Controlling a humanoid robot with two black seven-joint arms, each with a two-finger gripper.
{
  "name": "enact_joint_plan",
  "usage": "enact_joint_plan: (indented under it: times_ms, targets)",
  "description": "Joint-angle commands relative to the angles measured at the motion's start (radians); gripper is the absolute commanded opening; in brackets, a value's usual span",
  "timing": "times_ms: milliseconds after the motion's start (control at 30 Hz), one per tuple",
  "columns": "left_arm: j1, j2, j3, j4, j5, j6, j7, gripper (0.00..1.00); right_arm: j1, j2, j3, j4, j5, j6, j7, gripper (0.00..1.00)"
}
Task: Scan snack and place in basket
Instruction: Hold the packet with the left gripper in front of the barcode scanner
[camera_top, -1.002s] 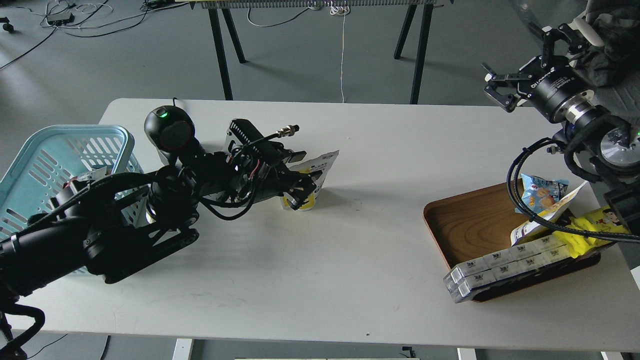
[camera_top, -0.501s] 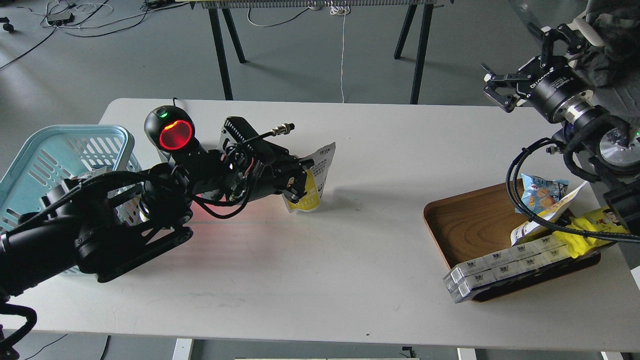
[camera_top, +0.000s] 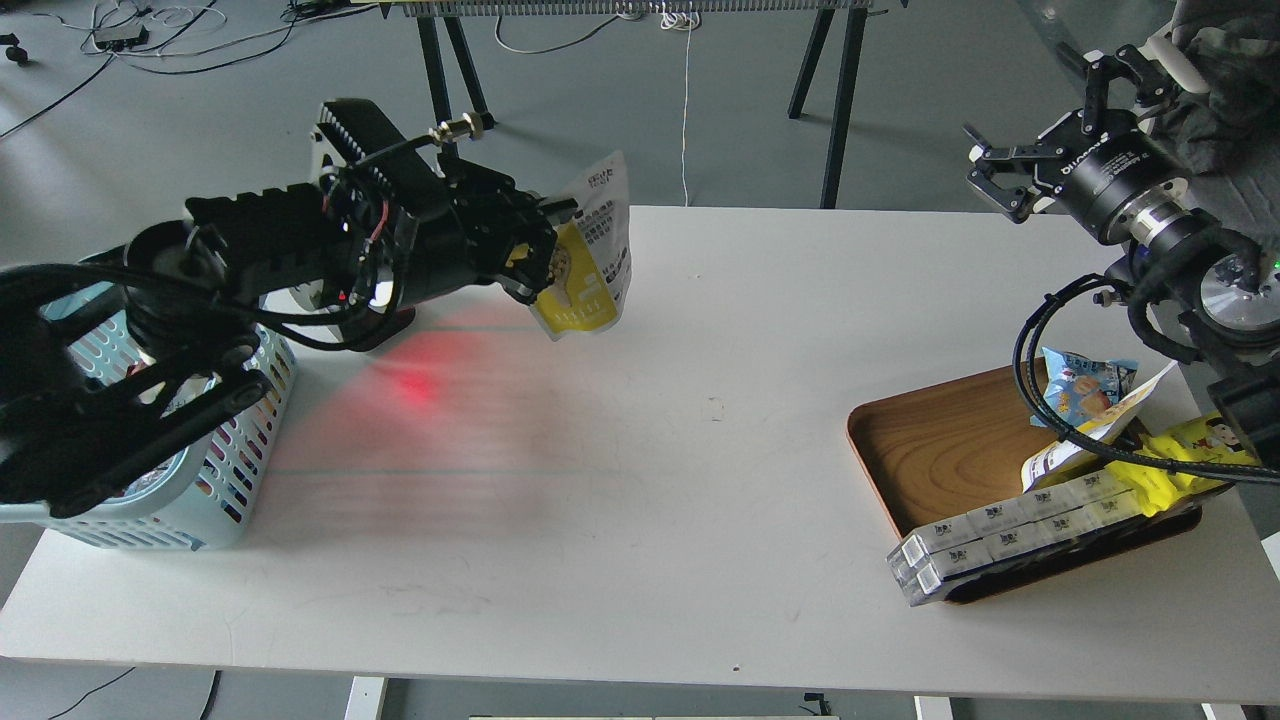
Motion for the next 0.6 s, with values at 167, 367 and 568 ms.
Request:
enact_joint_plan:
  times_ms: [167,367,568]
  targets:
    - [0.085,0.093,-0.197,-0.034,-0.164,-0.027,0.06,0.0,0.0,0.002,-0.003,0.002,0.0,-0.002,0.0,0.99]
    - [0.234,0.151,-0.196,-0.046,-0.169,0.027,0.049,0.0,0.008,0.002,-0.001,0.005,0.0,-0.002,0.0,0.99]
    - [0.318,0.168,-0.182,-0.068,-0.167,0.082,0.051,0.0,0.009,0.0,-0.001,0.004,0.0,-0.002,0.0,0.99]
